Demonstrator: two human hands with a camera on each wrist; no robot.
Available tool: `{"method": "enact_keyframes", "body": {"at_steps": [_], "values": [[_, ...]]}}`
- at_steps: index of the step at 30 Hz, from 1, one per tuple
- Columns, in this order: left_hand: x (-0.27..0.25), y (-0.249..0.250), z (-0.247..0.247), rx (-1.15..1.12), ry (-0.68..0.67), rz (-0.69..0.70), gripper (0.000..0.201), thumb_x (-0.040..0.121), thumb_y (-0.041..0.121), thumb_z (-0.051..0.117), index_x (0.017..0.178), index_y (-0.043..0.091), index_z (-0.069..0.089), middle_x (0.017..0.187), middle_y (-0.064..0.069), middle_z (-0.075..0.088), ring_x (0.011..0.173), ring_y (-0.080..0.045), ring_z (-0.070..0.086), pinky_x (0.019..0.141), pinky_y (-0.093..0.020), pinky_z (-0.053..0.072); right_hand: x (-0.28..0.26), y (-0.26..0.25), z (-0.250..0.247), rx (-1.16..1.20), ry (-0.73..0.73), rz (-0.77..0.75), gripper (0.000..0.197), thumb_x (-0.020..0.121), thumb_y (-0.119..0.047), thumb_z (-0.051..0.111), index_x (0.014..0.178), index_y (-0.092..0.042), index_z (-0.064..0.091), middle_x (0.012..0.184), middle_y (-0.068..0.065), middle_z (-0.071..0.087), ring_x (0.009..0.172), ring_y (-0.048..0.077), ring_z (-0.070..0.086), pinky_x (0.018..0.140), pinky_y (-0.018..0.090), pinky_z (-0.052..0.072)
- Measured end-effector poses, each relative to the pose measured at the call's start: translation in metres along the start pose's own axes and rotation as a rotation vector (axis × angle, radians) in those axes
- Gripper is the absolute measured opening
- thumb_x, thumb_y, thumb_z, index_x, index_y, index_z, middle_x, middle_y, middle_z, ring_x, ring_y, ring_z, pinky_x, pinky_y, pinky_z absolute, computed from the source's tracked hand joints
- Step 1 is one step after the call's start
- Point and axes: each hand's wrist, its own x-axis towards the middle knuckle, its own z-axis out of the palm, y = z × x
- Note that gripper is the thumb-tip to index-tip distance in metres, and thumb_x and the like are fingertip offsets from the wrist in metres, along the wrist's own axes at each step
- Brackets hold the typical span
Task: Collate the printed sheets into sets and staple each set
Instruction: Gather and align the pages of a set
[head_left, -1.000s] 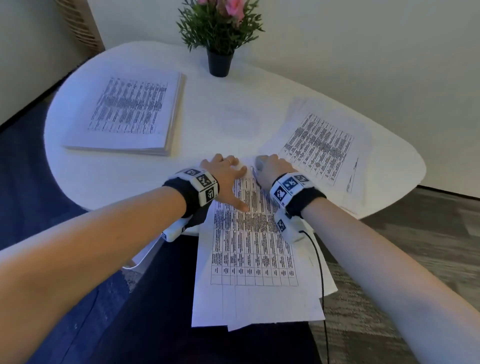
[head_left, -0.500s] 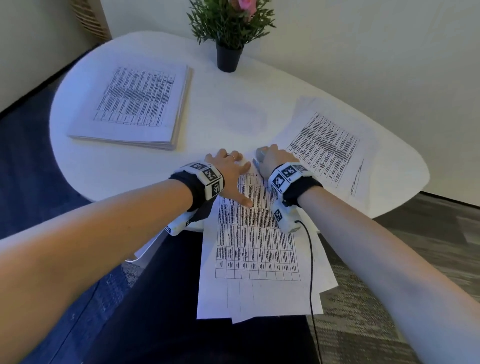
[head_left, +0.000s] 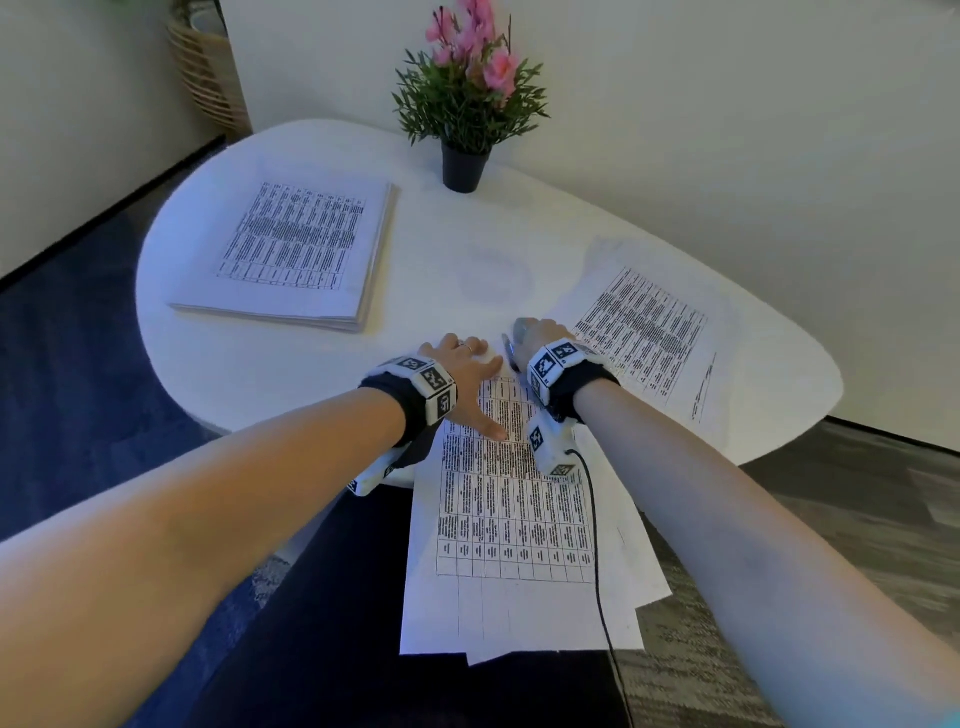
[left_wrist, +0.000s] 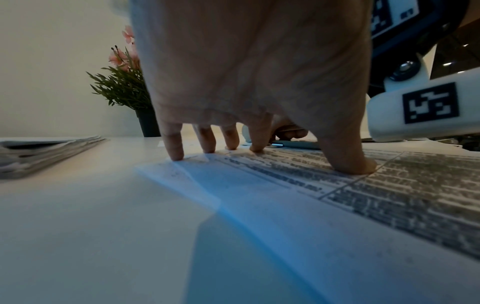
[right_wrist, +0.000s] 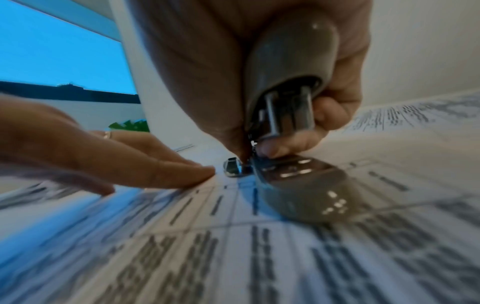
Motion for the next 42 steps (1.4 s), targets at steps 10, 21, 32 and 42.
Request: {"method": "enact_keyframes", "body": {"at_steps": [10, 21, 32, 42], "values": [[-0.027, -0.048, 0.005, -0.121, -0.052, -0.001, 0.124, 0.068, 0.078, 0.058, 0.152, 0.014, -0.006, 0.159, 0.0, -0.014, 0.148, -0.024, -0.001, 0.119, -0.042, 0.007, 0.008, 0.016, 0.005, 0.324, 0.007, 0.126, 0.019, 0.099, -0.03, 0.042, 0.099, -0.011, 0.042, 0.077, 0.004, 0.047, 0.066, 0.023, 0.049, 0.055, 0.029, 0.04], [-0.029, -0.055, 0.01, -0.051, -0.066, -0.044, 0.121, 0.066, 0.083, 0.052, 0.153, 0.023, -0.007, 0.159, 0.001, -0.014, 0.147, -0.026, 0.003, 0.118, -0.048, 0.015, -0.007, -0.003, 0.02, -0.111, 0.049, -0.173, 0.038, 0.095, -0.045, 0.046, 0.118, -0.015, 0.041, 0.094, 0.005, 0.062, 0.069, 0.023, 0.051, 0.061, 0.029, 0.04], [-0.029, -0.054, 0.01, -0.068, -0.06, -0.029, 0.107, 0.072, 0.076, 0.055, 0.152, 0.032, -0.001, 0.16, -0.002, -0.012, 0.147, -0.03, 0.002, 0.115, -0.049, 0.014, -0.011, -0.038, 0.031, 0.072, 0.046, 0.074, 0.027, 0.097, -0.034, 0.045, 0.076, -0.017, 0.04, 0.072, -0.001, 0.046, 0.054, 0.015, 0.044, 0.046, 0.023, 0.029], [-0.025, -0.057, 0.012, -0.049, -0.054, -0.026, 0.101, 0.075, 0.077, 0.051, 0.152, 0.034, 0.002, 0.16, -0.004, -0.011, 0.146, -0.032, 0.006, 0.115, -0.051, 0.019, -0.002, -0.046, 0.016, -0.007, 0.096, 0.04, 0.035, 0.093, -0.021, 0.052, 0.123, -0.008, 0.041, 0.113, 0.014, 0.059, 0.099, 0.031, 0.057, 0.079, 0.039, 0.037]]}}
